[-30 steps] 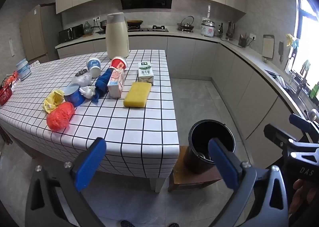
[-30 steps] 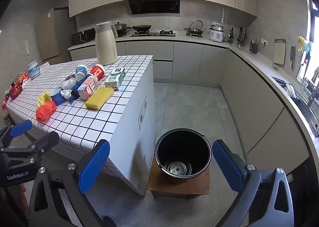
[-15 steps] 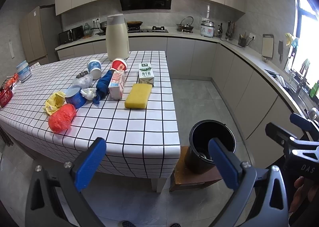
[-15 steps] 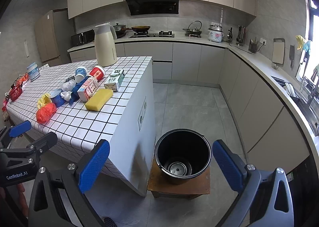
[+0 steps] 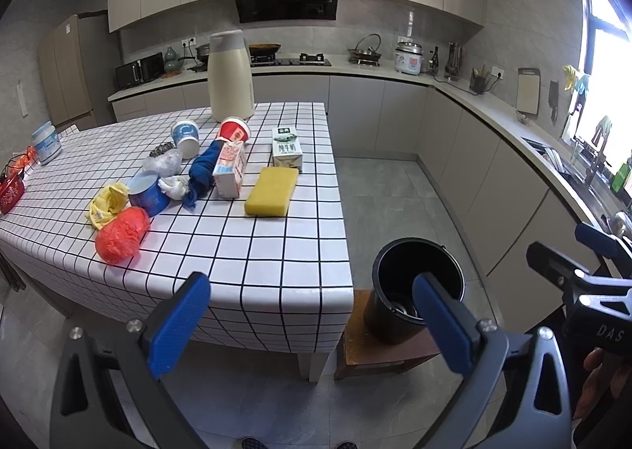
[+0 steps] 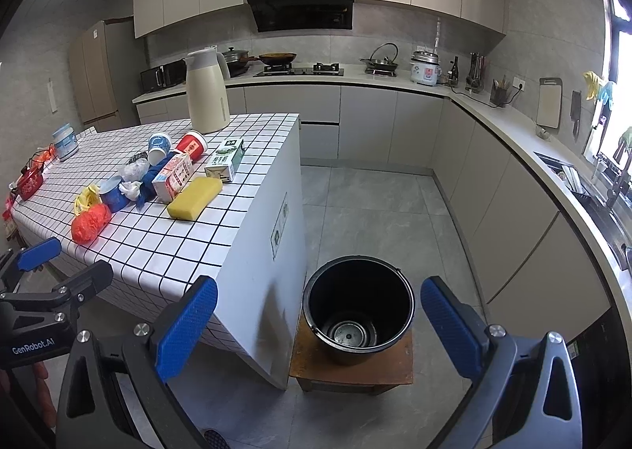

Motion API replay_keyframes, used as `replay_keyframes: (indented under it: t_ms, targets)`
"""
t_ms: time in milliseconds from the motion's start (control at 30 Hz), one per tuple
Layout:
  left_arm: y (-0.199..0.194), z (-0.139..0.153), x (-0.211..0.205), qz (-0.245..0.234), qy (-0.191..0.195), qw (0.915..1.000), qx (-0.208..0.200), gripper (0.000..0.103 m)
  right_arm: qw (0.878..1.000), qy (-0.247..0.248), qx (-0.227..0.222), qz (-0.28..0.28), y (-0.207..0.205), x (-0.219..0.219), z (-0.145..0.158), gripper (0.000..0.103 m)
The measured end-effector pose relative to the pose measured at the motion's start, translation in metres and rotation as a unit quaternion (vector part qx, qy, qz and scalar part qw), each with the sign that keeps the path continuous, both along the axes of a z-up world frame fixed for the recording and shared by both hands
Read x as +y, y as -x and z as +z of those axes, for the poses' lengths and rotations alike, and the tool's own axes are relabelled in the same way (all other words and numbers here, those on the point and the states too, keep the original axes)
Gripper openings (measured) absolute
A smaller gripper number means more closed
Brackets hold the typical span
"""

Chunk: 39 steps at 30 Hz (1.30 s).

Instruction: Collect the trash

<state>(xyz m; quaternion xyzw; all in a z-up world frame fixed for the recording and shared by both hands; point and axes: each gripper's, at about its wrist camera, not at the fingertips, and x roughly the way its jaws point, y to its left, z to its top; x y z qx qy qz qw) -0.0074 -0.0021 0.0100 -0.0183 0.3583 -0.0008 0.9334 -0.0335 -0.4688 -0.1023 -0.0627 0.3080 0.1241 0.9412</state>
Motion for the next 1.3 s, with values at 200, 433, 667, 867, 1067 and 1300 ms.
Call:
replay_keyframes:
  t_ms: [200, 433, 667, 867, 1067, 1300]
  targets:
    - [-0.0002, 0.0002, -0.0006, 0.000, 0.000, 1.0000, 0.000, 0.103, 1.000, -0.001, 0.001, 0.001, 0.0010, -0.0005, -0.0007, 0.103]
    - [0.0012, 0.0000, -0.0011, 0.000, 0.002, 1.0000, -0.001, 0.103, 1.000, 0.000, 0.000, -0.001, 0.0018, -0.0021, -0.0002, 0.103]
    - [0.0011, -0.0001, -0.0007, -0.001, 0.002, 1.0000, -0.001, 0.103, 1.000, 0.003, 0.001, -0.003, 0.0021, 0.0025, -0.0017, 0.103]
    - [0.0008, -0.0004, 0.0009, 0.001, 0.003, 1.0000, 0.000, 0.103, 1.000, 0.003, 0.002, -0.001, 0.0011, 0.0017, -0.0027, 0.103]
    - [0.0004, -0.0007, 0.0027, -0.001, 0.002, 1.0000, -0.002, 0.103, 1.000, 0.004, 0.004, 0.000, -0.0018, 0.0030, -0.0039, 0.103]
    - [0.0000, -0.0002, 0.0022, 0.000, 0.003, 1.0000, -0.003, 0.103, 1.000, 0.007, 0.006, -0.002, -0.0035, 0.0056, -0.0064, 0.103]
